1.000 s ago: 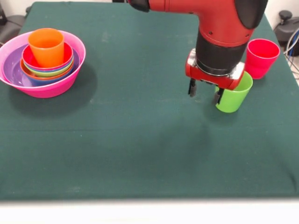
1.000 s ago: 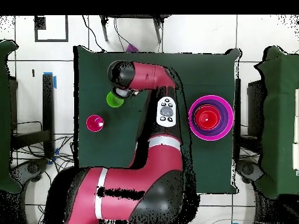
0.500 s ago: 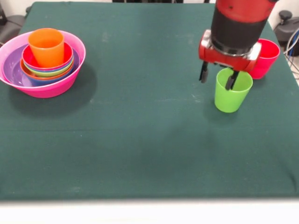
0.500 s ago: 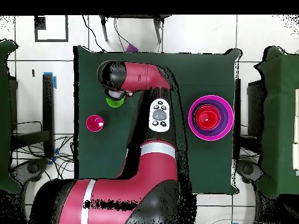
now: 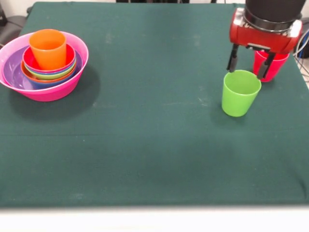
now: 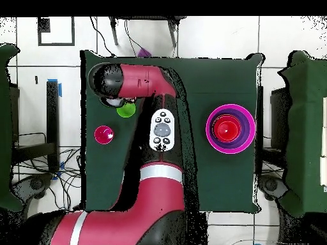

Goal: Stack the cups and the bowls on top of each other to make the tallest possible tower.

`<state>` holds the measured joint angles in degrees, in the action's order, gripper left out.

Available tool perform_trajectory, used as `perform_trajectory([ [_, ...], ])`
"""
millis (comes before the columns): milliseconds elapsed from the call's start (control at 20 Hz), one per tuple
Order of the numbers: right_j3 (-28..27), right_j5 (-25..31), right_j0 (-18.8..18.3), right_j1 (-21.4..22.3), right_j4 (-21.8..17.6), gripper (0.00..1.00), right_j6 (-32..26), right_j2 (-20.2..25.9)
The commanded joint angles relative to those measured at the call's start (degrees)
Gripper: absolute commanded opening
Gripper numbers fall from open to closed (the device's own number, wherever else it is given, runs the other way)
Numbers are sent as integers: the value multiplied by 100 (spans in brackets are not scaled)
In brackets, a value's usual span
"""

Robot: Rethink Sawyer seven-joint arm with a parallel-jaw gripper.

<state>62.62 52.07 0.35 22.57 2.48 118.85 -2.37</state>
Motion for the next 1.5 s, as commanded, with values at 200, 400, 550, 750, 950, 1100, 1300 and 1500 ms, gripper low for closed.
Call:
perform_trajectory([
  [200, 931, -452, 120, -460, -320, 100, 129, 377],
  [400, 1117, -467, 174, -434, -371, 100, 125, 325],
  [550, 1221, -626, 161, -466, -416, 100, 92, 325],
  [750, 1290, -698, 156, -504, -474, 100, 34, 313],
  [950, 1187, -608, 138, -586, -512, 100, -27, 271],
  [1100, 1036, -802, 107, -775, -556, 100, -54, 276],
  [1300, 724, -1437, 75, -1151, -625, 100, -48, 315],
  [1500, 403, -1925, 73, -1479, -695, 100, -14, 263],
])
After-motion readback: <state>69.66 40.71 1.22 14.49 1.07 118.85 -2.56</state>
